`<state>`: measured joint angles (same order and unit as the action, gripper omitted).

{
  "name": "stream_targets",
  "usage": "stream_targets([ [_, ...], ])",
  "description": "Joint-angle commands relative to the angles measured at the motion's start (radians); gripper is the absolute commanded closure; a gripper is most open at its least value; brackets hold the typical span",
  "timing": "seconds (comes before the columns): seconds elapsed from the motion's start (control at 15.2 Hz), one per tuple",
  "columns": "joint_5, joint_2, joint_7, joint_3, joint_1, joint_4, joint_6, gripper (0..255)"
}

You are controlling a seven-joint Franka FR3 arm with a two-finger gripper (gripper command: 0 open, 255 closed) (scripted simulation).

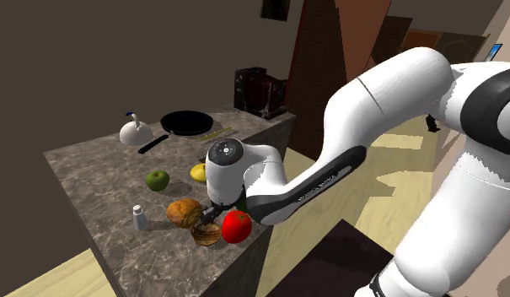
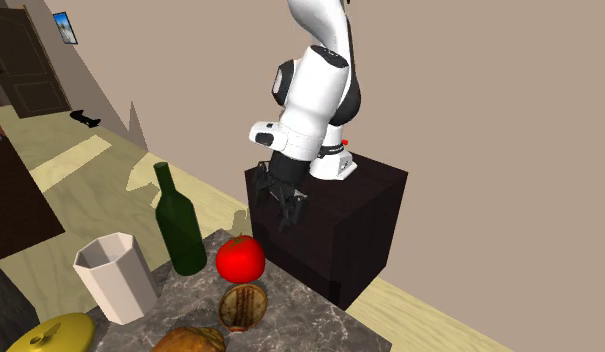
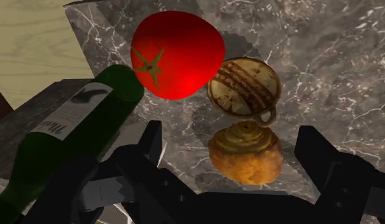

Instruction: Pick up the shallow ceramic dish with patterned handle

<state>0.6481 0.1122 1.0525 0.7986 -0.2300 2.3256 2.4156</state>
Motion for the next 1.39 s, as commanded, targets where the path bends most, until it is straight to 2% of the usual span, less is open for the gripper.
stream_targets([
  [0.0, 0.159, 0.121, 0.142, -0.025, 0.044, -0.065, -0.036, 0],
  [0.2, 0.307, 0.271, 0.271, -0.097, 0.138, -0.168, -0.089, 0],
  [0.4, 0.408, 0.405, 0.359, -0.163, 0.224, -0.278, -0.136, 0],
  [0.59, 0.479, 0.53, 0.417, -0.221, 0.3, -0.396, -0.177, 0],
  [0.86, 0.54, 0.693, 0.459, -0.287, 0.39, -0.572, -0.225, 0],
  [1.32, 0.579, 0.763, 0.493, -0.317, 0.414, -0.609, -0.204, 0],
])
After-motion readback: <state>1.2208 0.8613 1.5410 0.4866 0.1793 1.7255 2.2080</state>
